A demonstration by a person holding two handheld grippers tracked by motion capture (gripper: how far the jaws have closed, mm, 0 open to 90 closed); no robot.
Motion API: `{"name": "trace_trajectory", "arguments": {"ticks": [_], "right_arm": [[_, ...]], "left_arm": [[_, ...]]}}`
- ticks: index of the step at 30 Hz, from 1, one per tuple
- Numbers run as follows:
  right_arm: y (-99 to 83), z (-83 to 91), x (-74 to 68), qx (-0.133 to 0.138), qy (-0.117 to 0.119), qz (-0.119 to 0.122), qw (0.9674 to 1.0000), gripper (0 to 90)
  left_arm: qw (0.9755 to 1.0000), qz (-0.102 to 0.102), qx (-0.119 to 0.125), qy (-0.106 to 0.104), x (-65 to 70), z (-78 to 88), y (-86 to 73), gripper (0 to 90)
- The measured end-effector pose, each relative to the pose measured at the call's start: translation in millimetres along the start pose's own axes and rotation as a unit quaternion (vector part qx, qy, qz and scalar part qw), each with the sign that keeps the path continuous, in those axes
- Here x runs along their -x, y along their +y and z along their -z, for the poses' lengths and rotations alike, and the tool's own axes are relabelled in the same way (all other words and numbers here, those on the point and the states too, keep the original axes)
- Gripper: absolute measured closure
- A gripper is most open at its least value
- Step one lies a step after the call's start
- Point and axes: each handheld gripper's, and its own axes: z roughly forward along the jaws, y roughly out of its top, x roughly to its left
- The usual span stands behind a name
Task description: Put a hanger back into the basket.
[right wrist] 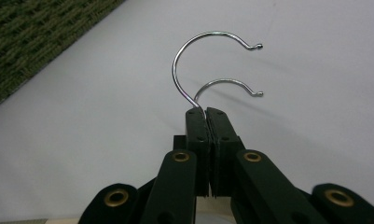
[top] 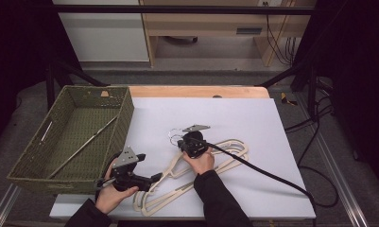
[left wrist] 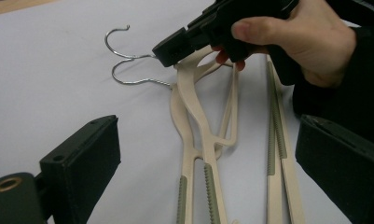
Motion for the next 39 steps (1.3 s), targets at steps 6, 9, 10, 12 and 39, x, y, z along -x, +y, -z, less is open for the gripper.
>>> {"name": "trace_trajectory", "arguments": {"ticks": [6, 9, 10, 12, 39], "right_arm": [[4.2, 13.5, -2.9, 0.013, 0.004, 0.016, 0.9998, 89.2], [4.6, 17.9, -5.1, 0.019, 0.007, 0.02, 0.9996, 89.2], [4.6, 19.1, -6.0, 0.021, 0.009, 0.022, 0.9995, 89.2], [4.4, 21.4, -7.1, 0.025, 0.009, 0.025, 0.9993, 89.3], [3.0, 37.6, -16.3, 0.057, 0.022, 0.047, 0.997, 89.2]], "left_arm": [[0.9998, 0.008, -0.018, -0.007, -1.7, -18.6, 11.4, 8.8], [0.9996, 0.01, -0.026, -0.008, -3.0, -28.6, 15.9, 11.1], [0.9994, 0.011, -0.032, -0.009, -3.7, -32.6, 17.6, 11.8], [0.9993, 0.013, -0.033, -0.01, -5.0, -39.6, 19.1, 13.5], [0.9919, 0.04, -0.101, -0.066, -11.7, -88.4, 24.8, 66.0]]}}
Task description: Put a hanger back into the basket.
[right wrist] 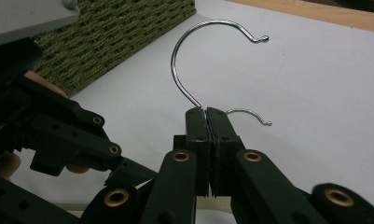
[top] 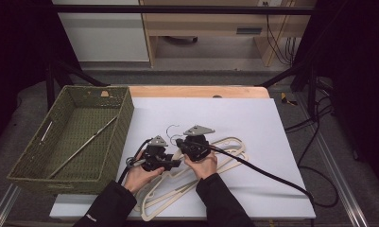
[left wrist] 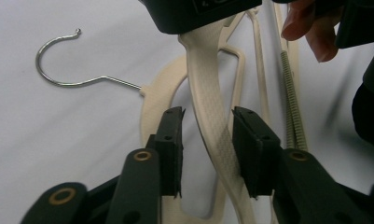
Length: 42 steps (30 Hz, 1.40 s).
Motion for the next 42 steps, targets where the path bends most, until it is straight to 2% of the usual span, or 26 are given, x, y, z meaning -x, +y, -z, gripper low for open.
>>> {"name": "trace_trajectory", "arguments": {"ticks": [2, 3, 7, 8, 11, 15, 18, 22, 29, 31, 37, 42], "right_arm": [[-0.1, 1.5, -0.5, 0.002, 0.001, 0.002, 1.0, 89.2], [0.0, 2.4, -0.6, 0.004, 0.002, 0.002, 1.0, 89.2], [0.4, 7.0, -1.3, 0.008, 0.001, 0.008, 0.9999, 88.6], [0.3, 8.7, -1.1, 0.008, 0.001, 0.016, 0.9998, 88.4], [-0.5, 17.0, -2.1, 0.016, 0.005, 0.028, 0.9995, 83.0], [-2.4, 40.4, 3.9, 0.036, 0.009, 0.027, 0.9989, 74.8], [-6.1, 62.9, 13.9, 0.052, 0.025, 0.028, 0.9979, 65.3], [-19.0, 89.9, 26.6, 0.069, 0.029, 0.041, 0.9963, 50.7], [-44.2, 121.8, 50.5, 0.103, 0.023, 0.024, 0.9942, 27.8], [-48.7, 130.2, 56.5, 0.106, 0.014, 0.019, 0.9941, 21.7], [-58.7, 153.9, 71.4, 0.126, 0.014, 0.006, 0.9919, 8.8], [-60.6, 166.3, 78.2, 0.134, 0.006, 0.01, 0.9909, 6.9]], "left_arm": [[1.0, 0.005, -0.002, -0.006, 2.1, 0.9, 1.1, 71.3], [1.0, 0.003, -0.003, -0.002, 3.2, 1.5, 1.7, 72.5], [0.9999, 0.014, -0.002, -0.002, 7.0, 3.3, 2.9, 74.2], [0.9998, 0.017, -0.001, -0.002, 8.1, 3.8, 3.1, 74.7], [0.9997, 0.024, 0.001, 0.005, 12.9, 5.9, 4.2, 75.8], [0.9991, 0.037, 0.021, 0.0, 20.0, 11.4, 5.2, 78.4], [0.9987, 0.04, 0.031, -0.008, 26.2, 16.0, 6.9, 80.8], [0.9986, 0.033, 0.038, -0.018, 36.4, 21.2, 9.0, 82.8], [0.9983, 0.011, 0.038, -0.043, 55.8, 26.1, 11.7, 85.6], [0.9984, 0.0, 0.037, -0.042, 61.6, 27.8, 12.6, 85.9], [0.9979, -0.023, 0.048, -0.037, 73.2, 37.3, 15.2, 86.1], [0.9968, -0.041, 0.064, -0.022, 77.1, 54.8, 21.0, 86.1]]}}
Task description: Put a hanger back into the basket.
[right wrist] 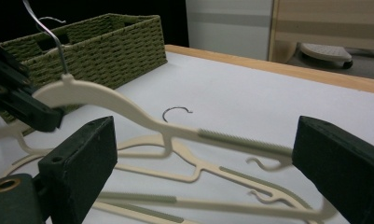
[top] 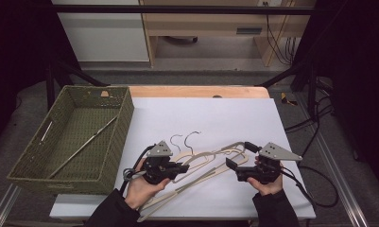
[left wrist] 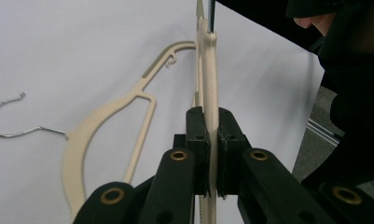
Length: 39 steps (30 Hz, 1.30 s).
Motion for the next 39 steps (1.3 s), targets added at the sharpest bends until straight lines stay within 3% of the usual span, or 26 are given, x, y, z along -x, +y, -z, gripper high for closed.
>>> {"name": "trace_trajectory", "arguments": {"ticks": [12, 16, 21, 26, 39], "right_arm": [[1.2, 15.1, 12.9, 0.009, -0.035, -0.006, 0.9993, 4.4], [0.6, 17.5, 16.3, 0.009, -0.042, -0.007, 0.999, 3.8], [-0.9, 17.5, 18.8, 0.006, -0.049, -0.012, 0.9987, 3.3], [-1.8, 18.3, 20.7, 0.005, -0.053, -0.011, 0.9985, 3.0], [-3.7, 16.1, 22.3, -0.001, -0.058, -0.009, 0.9983, 2.9]], "left_arm": [[0.998, -0.041, 0.037, 0.032, -1.3, 51.3, 40.6, 86.2], [0.996, -0.063, 0.041, 0.048, -2.6, 67.4, 54.0, 86.2], [0.994, -0.071, 0.062, 0.057, -7.3, 91.6, 69.9, 86.2], [0.9908, -0.083, 0.07, 0.081, -18.8, 117.6, 83.1, 86.2], [0.9861, -0.067, 0.082, 0.128, -63.5, 173.5, 93.9, 86.2]]}}
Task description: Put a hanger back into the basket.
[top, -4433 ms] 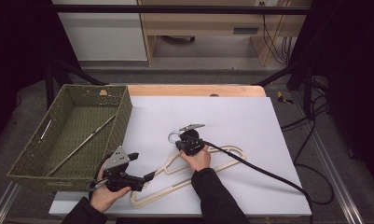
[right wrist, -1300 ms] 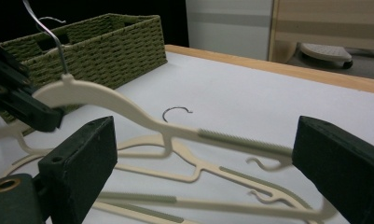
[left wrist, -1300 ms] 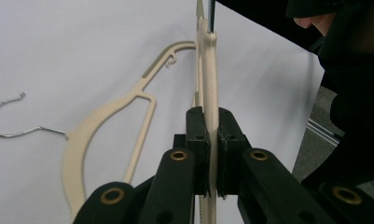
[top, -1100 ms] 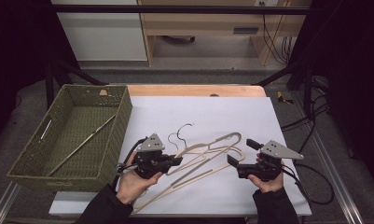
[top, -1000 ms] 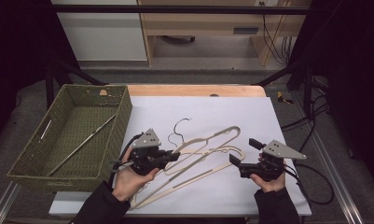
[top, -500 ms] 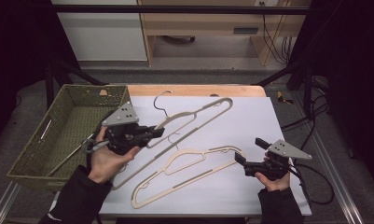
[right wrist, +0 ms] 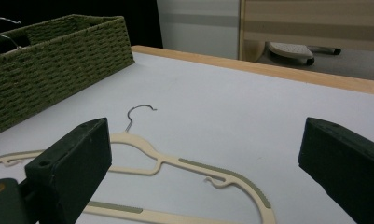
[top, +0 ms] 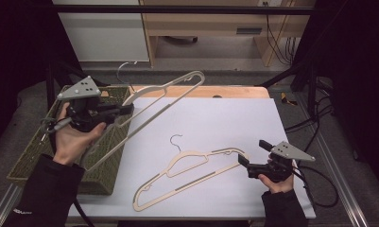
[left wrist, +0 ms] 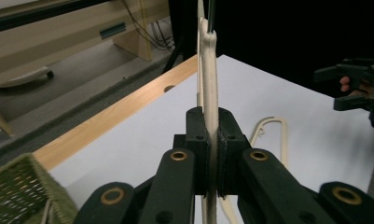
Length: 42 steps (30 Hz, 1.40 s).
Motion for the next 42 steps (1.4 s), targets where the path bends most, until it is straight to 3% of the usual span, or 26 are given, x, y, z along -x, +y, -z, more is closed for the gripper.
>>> {"name": "trace_trajectory", "arguments": {"ticks": [7, 23, 38, 42], "right_arm": [[-0.9, -1.3, 0.4, -0.003, -0.001, 0.0, 1.0, 2.9], [-1.7, -2.2, 0.9, -0.006, -0.002, 0.0, 1.0, 2.4], [-2.3, -3.0, 0.7, -0.007, -0.001, 0.004, 1.0, 2.3], [-2.5, -3.8, 0.5, -0.008, -0.002, 0.005, 1.0, 2.4]], "left_arm": [[0.9998, -0.006, 0.001, 0.018, -26.1, 18.1, -3.0, 86.2], [0.9984, 0.01, 0.007, 0.054, -77.8, 53.3, -24.5, 86.2], [0.9934, 0.033, -0.021, 0.107, -119.2, 73.4, -59.1, 86.2], [0.9923, 0.029, -0.03, 0.116, -125.4, 76.8, -69.6, 86.2]]}}
